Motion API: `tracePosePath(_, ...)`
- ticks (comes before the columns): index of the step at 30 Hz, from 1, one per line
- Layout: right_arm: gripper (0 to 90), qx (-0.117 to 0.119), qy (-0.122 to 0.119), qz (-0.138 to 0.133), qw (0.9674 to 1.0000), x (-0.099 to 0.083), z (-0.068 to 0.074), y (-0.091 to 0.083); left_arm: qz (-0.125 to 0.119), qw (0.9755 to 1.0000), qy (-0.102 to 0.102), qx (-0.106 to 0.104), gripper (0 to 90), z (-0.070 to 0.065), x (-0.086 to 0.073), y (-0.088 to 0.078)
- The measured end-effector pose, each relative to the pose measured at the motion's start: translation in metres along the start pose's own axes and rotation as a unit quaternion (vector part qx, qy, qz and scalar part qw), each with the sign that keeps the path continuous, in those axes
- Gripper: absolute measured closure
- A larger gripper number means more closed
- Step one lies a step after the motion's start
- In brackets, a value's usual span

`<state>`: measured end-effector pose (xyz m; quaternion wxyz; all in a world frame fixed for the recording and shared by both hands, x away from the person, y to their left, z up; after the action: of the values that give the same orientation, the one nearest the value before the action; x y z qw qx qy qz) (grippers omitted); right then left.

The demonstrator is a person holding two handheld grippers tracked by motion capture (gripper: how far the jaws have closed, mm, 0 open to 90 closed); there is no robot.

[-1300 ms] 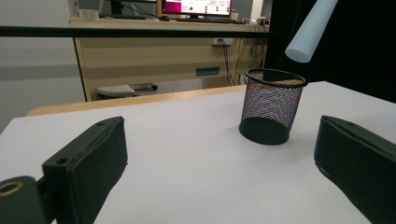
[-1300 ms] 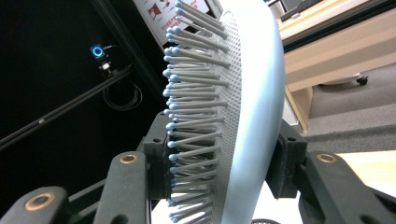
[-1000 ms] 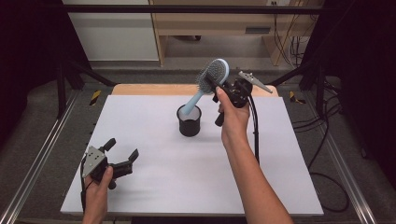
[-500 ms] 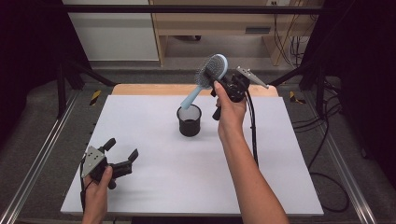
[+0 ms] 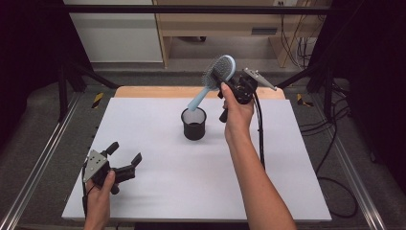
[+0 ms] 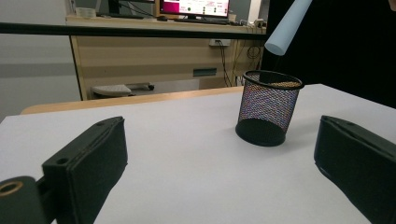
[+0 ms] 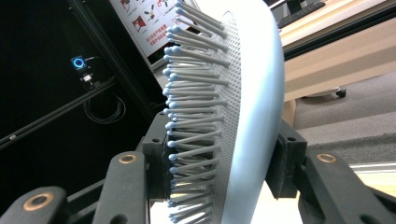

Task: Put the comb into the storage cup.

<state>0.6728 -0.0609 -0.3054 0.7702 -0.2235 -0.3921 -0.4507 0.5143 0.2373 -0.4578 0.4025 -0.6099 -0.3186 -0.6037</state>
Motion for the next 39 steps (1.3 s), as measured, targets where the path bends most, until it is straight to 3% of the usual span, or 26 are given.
tracePosePath(8, 51.9, 0.000, -0.002, -0.002, 1.0000, 0.002, -0.002, 0.000, 0.002, 1.0000, 0.001, 0.001, 2.9, -0.001, 0.000, 0.001)
tracePosePath(18, 51.8, -0.013, 0.000, -0.013, 0.9998, 0.006, -0.015, 0.003, 0.003, 1.0000, 0.002, -0.006, 2.9, -0.004, -0.001, 0.002)
tracePosePath(24, 51.8, -0.024, -0.020, -0.002, 0.9995, 0.000, -0.019, 0.006, 0.002, 1.0000, 0.004, -0.005, 2.9, -0.003, -0.001, 0.002)
tracePosePath(39, 51.7, -0.029, -0.037, 0.011, 0.9988, -0.010, -0.019, 0.012, 0.001, 1.0000, 0.003, -0.004, 2.9, -0.002, 0.000, 0.001)
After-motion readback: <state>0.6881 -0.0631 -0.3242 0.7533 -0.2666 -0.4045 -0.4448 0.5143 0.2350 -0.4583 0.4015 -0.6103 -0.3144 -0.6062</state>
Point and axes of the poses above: each handheld gripper's, and its own axes: y roughly forward along the jaws, x roughly out of its top, z roughly to its left, the point moved 10 cm from there along y, roughly forward along the jaws, and after that the axes turned 6 degrees about y, right-handed, at the moved point
